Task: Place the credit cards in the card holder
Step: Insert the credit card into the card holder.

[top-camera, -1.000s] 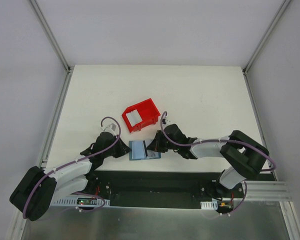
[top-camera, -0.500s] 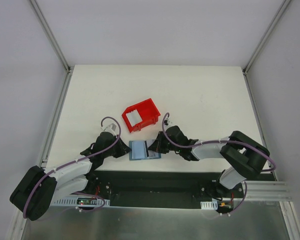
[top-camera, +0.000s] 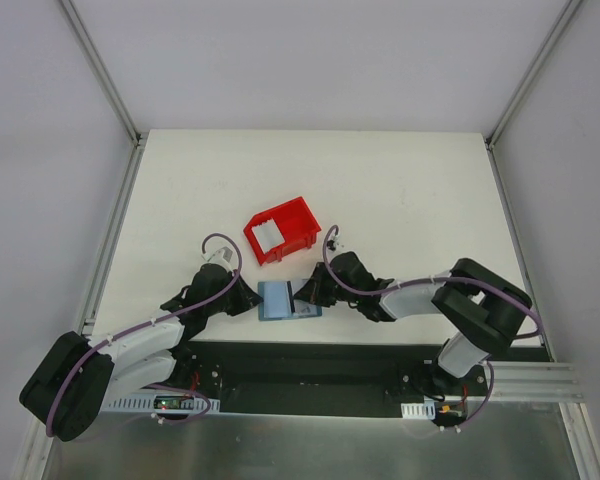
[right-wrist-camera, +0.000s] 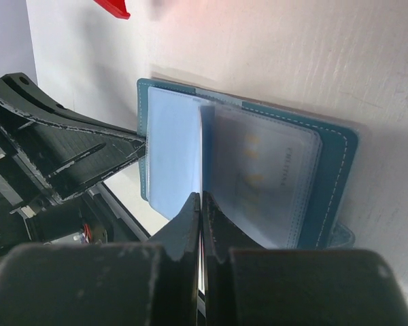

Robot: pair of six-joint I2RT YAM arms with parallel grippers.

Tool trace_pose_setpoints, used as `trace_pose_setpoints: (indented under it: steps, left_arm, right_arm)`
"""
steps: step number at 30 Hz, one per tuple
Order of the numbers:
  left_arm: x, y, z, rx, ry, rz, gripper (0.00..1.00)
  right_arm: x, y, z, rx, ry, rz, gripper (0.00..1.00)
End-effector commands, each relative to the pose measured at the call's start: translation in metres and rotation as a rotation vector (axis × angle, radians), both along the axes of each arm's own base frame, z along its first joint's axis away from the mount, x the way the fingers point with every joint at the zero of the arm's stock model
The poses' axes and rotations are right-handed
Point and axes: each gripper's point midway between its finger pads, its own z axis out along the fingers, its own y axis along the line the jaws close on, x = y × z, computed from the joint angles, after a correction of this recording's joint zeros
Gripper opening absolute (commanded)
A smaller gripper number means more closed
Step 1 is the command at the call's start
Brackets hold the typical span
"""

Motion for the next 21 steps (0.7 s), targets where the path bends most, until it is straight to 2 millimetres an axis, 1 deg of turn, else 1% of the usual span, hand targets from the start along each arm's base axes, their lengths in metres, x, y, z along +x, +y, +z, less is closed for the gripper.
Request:
trace_pose_setpoints:
  steps: [1,8,12,17,21]
  left_arm:
    - [-0.006,0.003,-0.007,0.012,0.017,-0.002,0.00]
    - [-0.005,0.003,-0.007,0.010,0.015,0.000,0.00]
    - [-0.006,0.003,-0.007,0.010,0.017,0.001,0.00]
    - [-0.006,0.003,-0.008,0.012,0.015,0.001,0.00]
    - [-0.006,0.003,-0.008,0.014,0.016,-0.002,0.00]
  right_arm:
    - [0.006,0.010,0.006,0.052,-0.002,-0.010,0.00]
    - [0.004,0.013,0.001,0.100,0.042,-0.030,0.01]
    - [0.005,0.006,0.001,0.096,0.031,-0.059,0.00]
    - [0.013,-0.007,0.007,0.086,-0.009,-0.094,0.00]
    - [0.013,-0.009,0.007,0.087,-0.012,-0.093,0.00]
